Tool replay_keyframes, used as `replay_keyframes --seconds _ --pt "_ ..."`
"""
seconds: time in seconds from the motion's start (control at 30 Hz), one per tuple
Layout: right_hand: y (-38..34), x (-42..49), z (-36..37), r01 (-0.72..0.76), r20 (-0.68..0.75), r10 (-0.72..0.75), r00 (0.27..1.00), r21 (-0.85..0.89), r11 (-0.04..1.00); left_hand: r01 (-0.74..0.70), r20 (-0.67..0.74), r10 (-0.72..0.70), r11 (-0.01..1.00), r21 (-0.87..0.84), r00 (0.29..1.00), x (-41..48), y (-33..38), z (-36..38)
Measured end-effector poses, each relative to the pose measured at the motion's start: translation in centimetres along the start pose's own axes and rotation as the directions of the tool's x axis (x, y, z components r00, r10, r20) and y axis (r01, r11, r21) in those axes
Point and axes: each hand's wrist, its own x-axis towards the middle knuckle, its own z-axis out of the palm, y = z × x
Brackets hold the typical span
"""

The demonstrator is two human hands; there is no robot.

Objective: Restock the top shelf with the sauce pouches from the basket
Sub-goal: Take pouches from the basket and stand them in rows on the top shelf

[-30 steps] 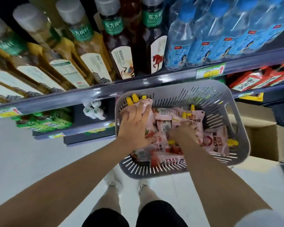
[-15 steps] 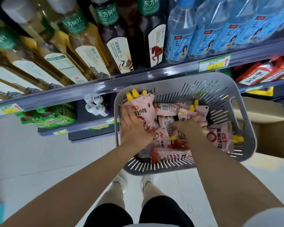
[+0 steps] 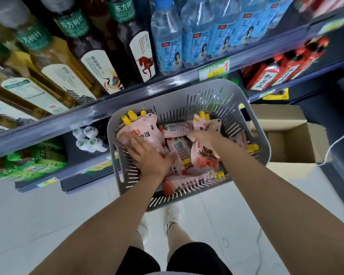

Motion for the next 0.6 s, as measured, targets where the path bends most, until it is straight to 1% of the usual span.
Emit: replay_keyframes --seconds 0.1,0.13,0.17,0.2,0.23,0.27,0.3,0.33,0.37,0.43,0.5,0.6 --pt "1.0 -0.2 0.9 -0.052 -0.009 0.054 0.998 0.184 0.982 -0.111 -0.045 0.114 0.992 0.054 0.993 -0.3 -1.1 0.7" --pt "1.1 -0.4 1.2 -0.079 -0.019 0.085 0.996 0.212 0.974 -0.120 -0.066 0.123 0.992 0.046 0.990 -0.3 -1.3 0.8" --pt "1.2 -0.3 1.6 -0.105 -0.031 0.115 0.993 0.232 0.967 -0.099 -0.104 0.099 0.995 0.010 0.990 -0.3 -1.3 0.9" --pt "1.4 -0.1 2.0 -0.119 -0.037 0.132 0.991 0.253 0.960 -0.026 -0.148 0.015 0.997 -0.070 0.989 -0.4 -0.8 1.0" --pt "1.4 -0.1 2.2 -0.119 -0.044 0.135 0.990 0.264 0.957 0.105 -0.168 -0.135 0.979 -0.174 0.977 -0.4 0.0 1.0" --pt "1.5 0.0 2.5 -0.110 -0.056 0.129 0.990 0.258 0.960 0.270 -0.141 -0.317 0.922 -0.280 0.938 -0.5 1.2 0.9" --pt "1.6 0.1 2.7 -0.105 -0.062 0.122 0.991 0.234 0.966 0.412 -0.087 -0.468 0.839 -0.356 0.879 -0.4 2.3 0.8" --pt "1.8 0.2 2.8 -0.101 -0.056 0.114 0.992 0.206 0.973 0.499 -0.038 -0.558 0.768 -0.400 0.829 -0.2 3.2 0.8" --pt "2.1 0.5 2.9 -0.095 -0.042 0.104 0.994 0.182 0.979 0.537 -0.025 -0.600 0.733 -0.418 0.800 0.1 3.7 0.9" --pt "2.5 1.1 2.9 -0.077 -0.012 0.080 0.997 0.154 0.985 0.526 -0.087 -0.616 0.731 -0.435 0.783 1.2 3.5 1.3" --pt "2.5 1.3 2.9 -0.067 0.015 0.066 0.998 0.102 0.993 0.495 -0.149 -0.598 0.758 -0.425 0.787 2.1 2.8 2.0" --pt "2.1 1.4 3.8 -0.060 0.079 0.066 0.995 -0.067 0.996 0.446 -0.161 -0.516 0.831 -0.333 0.841 1.9 2.0 2.5"
